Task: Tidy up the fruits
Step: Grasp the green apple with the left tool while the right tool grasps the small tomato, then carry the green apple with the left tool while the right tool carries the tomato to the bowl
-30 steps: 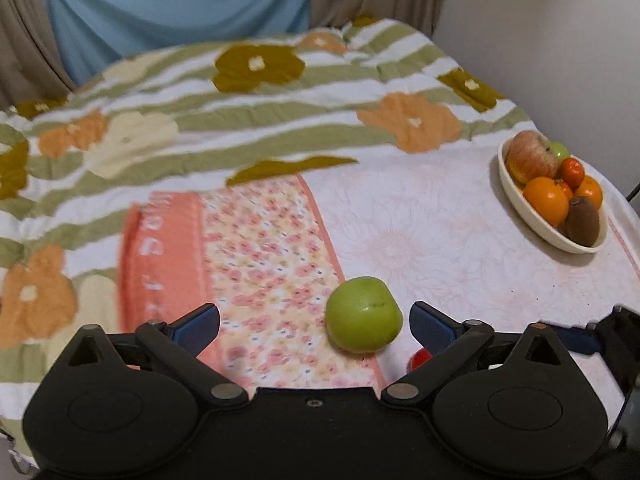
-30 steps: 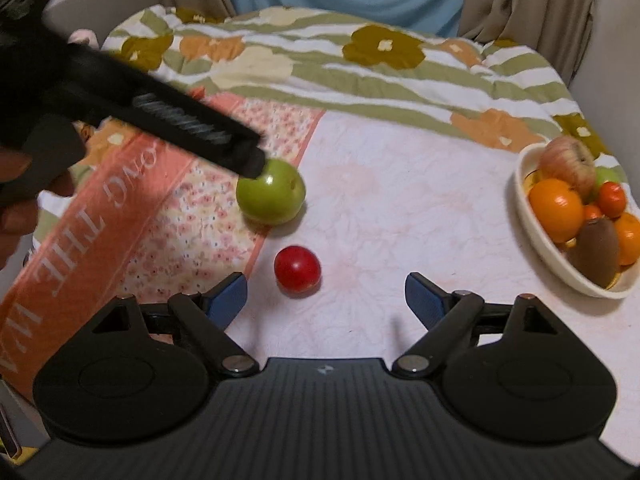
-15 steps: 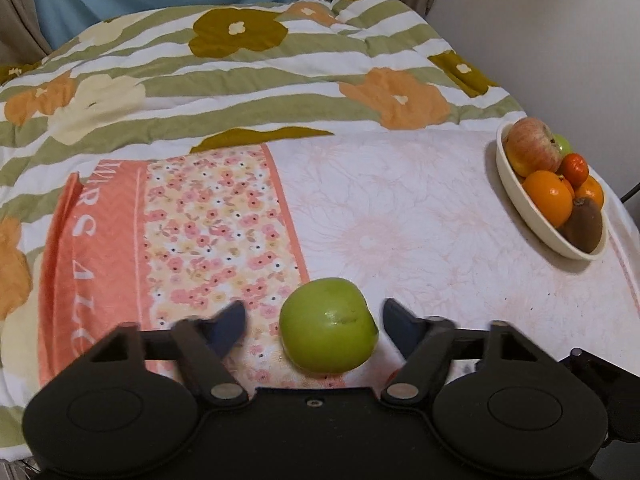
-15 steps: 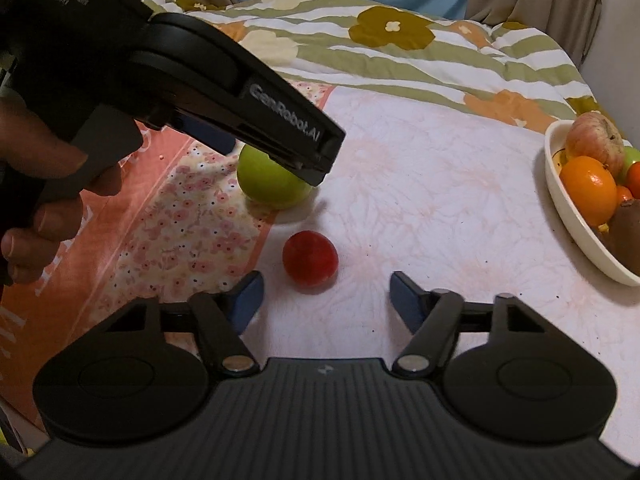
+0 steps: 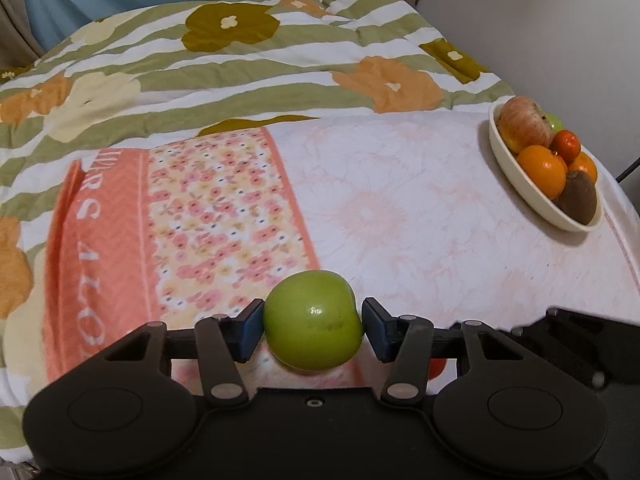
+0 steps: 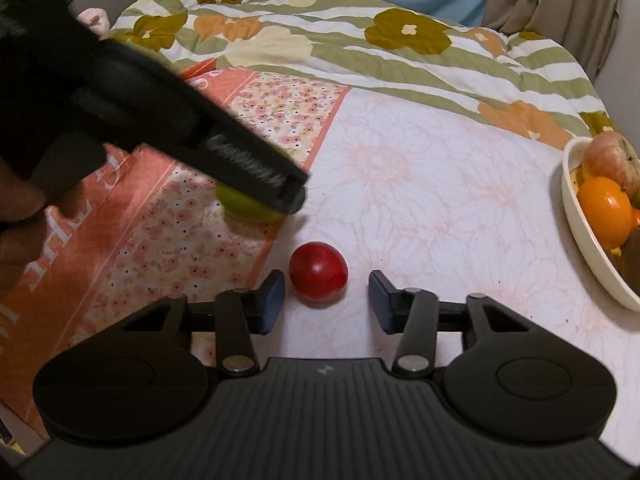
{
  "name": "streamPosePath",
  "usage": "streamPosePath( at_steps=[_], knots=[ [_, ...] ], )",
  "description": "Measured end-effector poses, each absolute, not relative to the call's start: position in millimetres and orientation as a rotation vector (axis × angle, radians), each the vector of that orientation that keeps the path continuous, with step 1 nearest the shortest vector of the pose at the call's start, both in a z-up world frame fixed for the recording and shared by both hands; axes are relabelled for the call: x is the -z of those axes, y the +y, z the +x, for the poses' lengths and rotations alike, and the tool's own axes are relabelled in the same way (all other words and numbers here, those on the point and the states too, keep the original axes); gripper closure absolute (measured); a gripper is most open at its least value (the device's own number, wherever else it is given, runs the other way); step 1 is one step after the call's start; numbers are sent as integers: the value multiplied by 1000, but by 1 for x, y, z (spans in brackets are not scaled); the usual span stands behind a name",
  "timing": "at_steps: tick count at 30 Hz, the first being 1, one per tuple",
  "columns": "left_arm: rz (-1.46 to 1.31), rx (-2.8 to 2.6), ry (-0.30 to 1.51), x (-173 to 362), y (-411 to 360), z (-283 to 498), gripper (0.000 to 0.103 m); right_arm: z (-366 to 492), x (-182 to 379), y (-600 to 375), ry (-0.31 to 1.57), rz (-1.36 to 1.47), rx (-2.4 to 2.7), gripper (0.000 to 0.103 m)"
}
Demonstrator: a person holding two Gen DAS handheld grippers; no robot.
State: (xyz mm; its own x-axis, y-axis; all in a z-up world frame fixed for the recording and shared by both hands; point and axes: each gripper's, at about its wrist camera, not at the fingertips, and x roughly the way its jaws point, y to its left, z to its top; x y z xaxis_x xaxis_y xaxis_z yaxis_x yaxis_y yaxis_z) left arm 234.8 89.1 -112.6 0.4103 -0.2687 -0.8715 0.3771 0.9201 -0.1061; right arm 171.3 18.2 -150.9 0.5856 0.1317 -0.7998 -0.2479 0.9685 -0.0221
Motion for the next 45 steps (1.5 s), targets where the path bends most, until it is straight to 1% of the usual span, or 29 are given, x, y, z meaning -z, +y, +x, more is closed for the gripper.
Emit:
streamPosePath(
  at_steps=[8, 9, 10, 24, 34, 45],
  knots=[
    [129, 386, 1068, 112, 105, 220, 46, 180, 154, 23, 913, -170, -253, 50],
    [130, 385, 1067, 112, 106, 218, 46, 181, 154, 22, 915, -167, -259, 55],
    [132, 384, 1064, 111, 107, 216, 46, 181, 155, 23, 917, -170, -261, 56],
    [122, 352, 991, 87, 103, 195, 46, 163, 130, 7, 861, -155, -246, 57],
    [100, 322, 908, 43, 70, 174, 46, 146, 87, -39, 804, -129, -261, 57],
    [48, 316, 845, 7, 6, 156, 46, 132, 36, -126, 736, -101, -229, 57]
  ],
)
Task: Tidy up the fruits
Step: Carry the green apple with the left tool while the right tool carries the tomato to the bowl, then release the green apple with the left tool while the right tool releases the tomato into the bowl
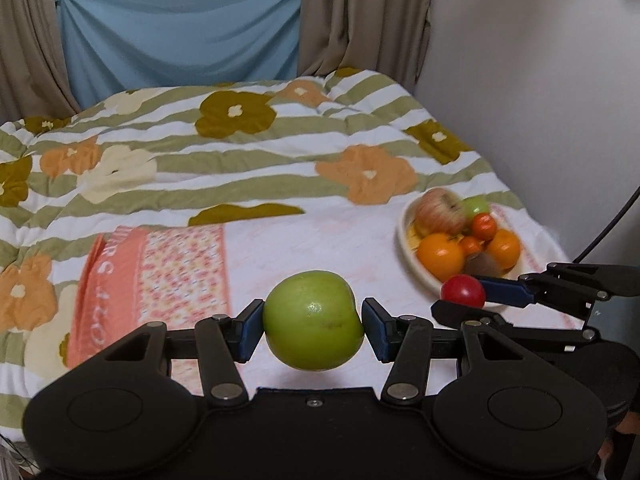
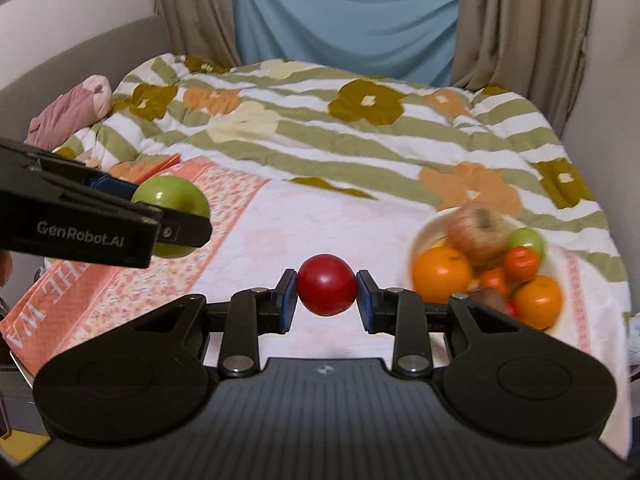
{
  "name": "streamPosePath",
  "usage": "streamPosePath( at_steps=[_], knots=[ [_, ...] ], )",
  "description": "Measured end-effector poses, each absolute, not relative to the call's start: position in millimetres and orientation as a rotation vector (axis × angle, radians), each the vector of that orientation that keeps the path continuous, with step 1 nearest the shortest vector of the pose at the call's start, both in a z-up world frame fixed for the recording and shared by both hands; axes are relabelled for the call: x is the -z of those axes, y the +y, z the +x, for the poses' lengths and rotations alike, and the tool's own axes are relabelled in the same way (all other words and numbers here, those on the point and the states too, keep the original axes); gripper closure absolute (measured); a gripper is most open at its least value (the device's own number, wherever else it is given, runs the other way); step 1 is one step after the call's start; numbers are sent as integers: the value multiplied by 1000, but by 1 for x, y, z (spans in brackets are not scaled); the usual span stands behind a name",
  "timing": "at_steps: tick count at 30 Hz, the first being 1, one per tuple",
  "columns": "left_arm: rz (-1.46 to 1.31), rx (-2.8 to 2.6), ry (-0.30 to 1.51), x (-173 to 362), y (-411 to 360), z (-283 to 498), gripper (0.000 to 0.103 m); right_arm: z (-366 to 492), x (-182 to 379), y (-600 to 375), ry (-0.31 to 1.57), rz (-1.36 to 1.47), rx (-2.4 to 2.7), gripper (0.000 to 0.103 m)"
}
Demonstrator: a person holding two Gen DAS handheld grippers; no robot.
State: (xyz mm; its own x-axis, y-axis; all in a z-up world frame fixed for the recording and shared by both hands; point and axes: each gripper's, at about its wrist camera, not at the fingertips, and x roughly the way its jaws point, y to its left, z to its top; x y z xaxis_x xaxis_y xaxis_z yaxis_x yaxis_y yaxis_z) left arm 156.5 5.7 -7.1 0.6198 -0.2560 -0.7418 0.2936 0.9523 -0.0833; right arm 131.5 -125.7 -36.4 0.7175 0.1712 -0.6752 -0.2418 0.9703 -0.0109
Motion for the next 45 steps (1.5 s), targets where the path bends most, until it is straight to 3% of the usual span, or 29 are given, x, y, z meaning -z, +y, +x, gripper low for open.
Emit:
streamPosePath(
  at_steps=[17, 34, 36, 38, 45],
  knots=[
    [0, 359, 843, 13, -116, 194, 46, 158, 27, -271, 707, -94, -174, 57],
    [64, 359, 908, 54, -208, 250, 46, 190, 62, -329, 778, -97, -234, 57],
    [64, 343, 906, 56, -210, 251, 41, 190, 64, -332, 783, -90, -240, 57],
    [60, 330, 884, 53, -210, 249, 11, 190, 66, -334, 788, -86, -246, 57],
    [73, 290, 848, 41, -201, 233, 9, 182, 69, -342, 794, -79, -248, 57]
  ],
)
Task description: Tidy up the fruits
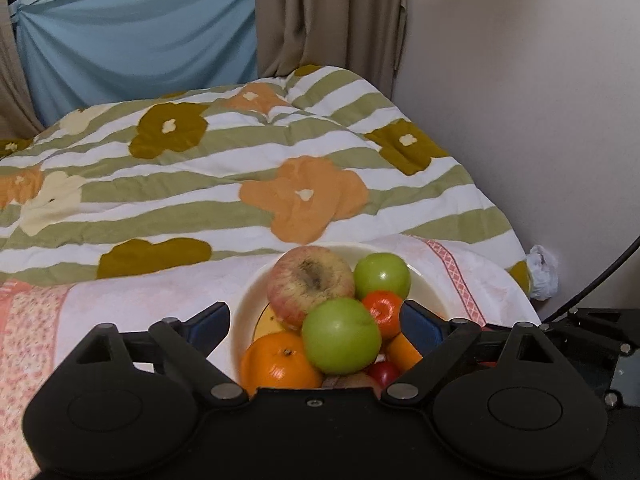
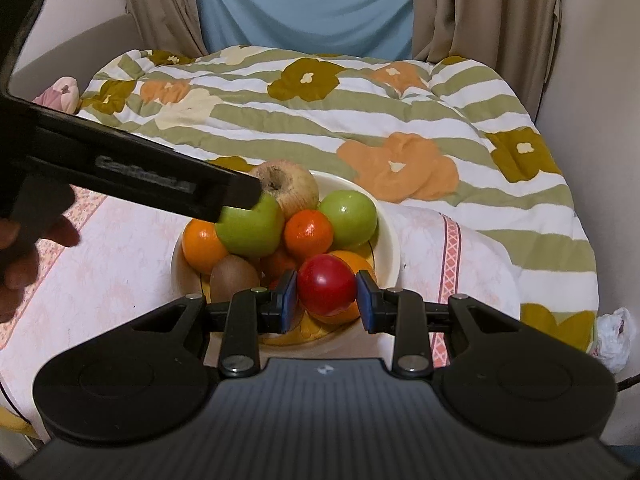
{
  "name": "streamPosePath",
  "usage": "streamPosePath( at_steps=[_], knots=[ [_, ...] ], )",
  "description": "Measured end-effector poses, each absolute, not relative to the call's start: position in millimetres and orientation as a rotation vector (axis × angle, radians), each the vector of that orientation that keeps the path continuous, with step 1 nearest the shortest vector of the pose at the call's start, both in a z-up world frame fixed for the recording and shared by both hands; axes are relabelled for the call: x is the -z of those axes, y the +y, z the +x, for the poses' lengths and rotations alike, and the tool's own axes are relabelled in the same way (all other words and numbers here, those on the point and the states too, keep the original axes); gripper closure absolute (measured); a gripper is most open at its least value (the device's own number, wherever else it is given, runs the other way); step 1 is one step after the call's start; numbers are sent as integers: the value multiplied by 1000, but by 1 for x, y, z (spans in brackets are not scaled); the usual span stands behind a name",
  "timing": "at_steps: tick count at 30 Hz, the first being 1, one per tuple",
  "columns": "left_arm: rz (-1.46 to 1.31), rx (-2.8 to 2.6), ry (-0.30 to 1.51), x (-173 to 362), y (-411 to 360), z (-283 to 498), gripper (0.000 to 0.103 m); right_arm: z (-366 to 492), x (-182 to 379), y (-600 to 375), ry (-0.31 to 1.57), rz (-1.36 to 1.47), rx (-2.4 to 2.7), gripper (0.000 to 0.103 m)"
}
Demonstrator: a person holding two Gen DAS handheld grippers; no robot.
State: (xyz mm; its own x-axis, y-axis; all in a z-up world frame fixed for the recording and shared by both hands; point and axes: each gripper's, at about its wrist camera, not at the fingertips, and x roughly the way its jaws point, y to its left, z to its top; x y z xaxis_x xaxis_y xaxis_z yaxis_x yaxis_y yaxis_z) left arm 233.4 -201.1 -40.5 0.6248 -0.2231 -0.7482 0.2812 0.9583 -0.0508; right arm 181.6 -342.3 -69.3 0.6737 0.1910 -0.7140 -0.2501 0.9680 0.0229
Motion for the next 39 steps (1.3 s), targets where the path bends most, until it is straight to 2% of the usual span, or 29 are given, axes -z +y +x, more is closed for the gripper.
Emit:
streamPosePath(
  at_steps=[14, 23, 25, 26, 27, 33, 39],
  knots=[
    [65, 211, 816, 22, -173, 196, 7, 180, 71, -330, 793, -139, -304, 57],
    [79, 150, 836, 33, -162, 182, 6, 181, 95, -314, 812, -185, -340, 55],
    [81, 134, 849, 36, -160, 178, 6, 180, 97, -312, 796, -206, -320, 34],
    [82, 127, 853, 37, -158, 176, 6, 179, 98, -312, 789, -215, -304, 14],
    [81, 119, 855, 38, -156, 174, 6, 179, 98, -313, 779, -218, -296, 6],
    [63, 100, 848, 33, -144, 159, 6, 173, 93, -314, 767, -225, -264, 6],
    [55, 115, 784, 14, -128, 141, 6, 150, 64, -298, 704, -250, -219, 6]
  ],
)
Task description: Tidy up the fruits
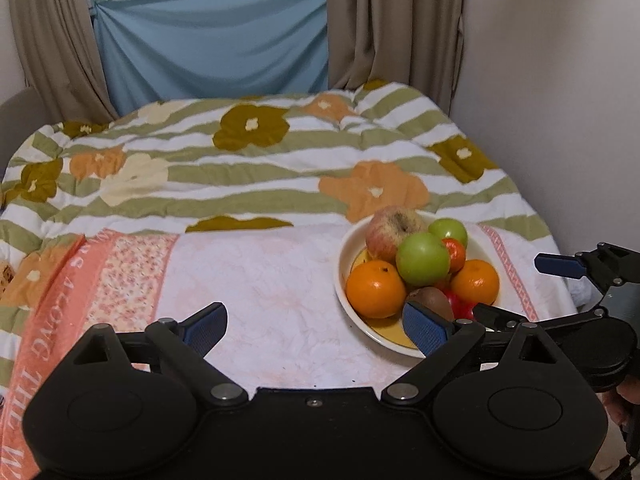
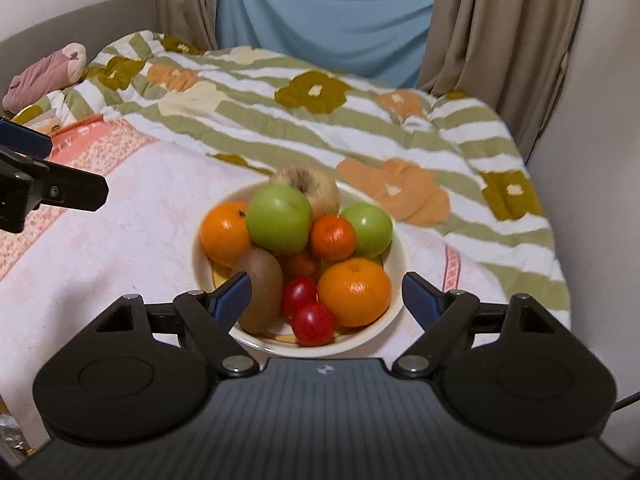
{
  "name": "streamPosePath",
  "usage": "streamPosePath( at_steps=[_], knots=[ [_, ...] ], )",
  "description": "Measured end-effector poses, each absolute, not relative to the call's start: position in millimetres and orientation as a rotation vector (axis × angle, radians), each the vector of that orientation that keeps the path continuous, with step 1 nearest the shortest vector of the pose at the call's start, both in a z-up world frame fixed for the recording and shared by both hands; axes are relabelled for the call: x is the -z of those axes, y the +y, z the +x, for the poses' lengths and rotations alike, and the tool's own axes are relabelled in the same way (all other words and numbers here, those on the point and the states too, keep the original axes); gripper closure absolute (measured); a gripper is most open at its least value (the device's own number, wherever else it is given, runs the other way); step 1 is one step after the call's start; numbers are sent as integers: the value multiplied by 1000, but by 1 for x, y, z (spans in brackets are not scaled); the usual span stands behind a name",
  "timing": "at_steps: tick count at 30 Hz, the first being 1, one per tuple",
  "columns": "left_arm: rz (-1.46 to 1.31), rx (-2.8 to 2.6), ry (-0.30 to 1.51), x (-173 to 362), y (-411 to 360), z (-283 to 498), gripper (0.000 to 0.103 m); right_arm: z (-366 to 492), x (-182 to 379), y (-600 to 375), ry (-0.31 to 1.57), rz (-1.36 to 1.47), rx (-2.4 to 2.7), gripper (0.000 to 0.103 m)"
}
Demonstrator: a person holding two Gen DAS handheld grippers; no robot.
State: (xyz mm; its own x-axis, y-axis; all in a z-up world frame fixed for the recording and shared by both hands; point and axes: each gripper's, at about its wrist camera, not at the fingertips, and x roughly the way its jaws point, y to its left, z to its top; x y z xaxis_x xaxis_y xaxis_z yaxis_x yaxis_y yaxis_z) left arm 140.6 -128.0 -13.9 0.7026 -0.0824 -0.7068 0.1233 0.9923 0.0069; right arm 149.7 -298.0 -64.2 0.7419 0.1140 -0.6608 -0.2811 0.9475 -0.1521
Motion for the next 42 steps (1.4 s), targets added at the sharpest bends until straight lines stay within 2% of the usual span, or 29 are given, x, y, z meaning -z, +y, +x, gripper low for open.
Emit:
streamPosePath(
  at_steps=[10, 14, 19, 25, 42],
  knots=[
    [42, 128, 642, -36, -76, 90, 6, 89, -10, -254, 621, -161, -131, 6],
    [57, 120, 588, -55, -58, 63, 6, 58, -38, -238, 587, -135, -84, 0],
    [79, 116, 523, -68, -42, 30, 6, 22, -59, -222, 578, -113, -14, 0],
    [111, 92, 516, -66, -35, 3, 0, -9, -68, -215, 601, -79, 40, 0],
    [78, 89, 586, -48, -27, -30, 0, -45, -56, -207, 653, -69, 79, 0]
  ],
)
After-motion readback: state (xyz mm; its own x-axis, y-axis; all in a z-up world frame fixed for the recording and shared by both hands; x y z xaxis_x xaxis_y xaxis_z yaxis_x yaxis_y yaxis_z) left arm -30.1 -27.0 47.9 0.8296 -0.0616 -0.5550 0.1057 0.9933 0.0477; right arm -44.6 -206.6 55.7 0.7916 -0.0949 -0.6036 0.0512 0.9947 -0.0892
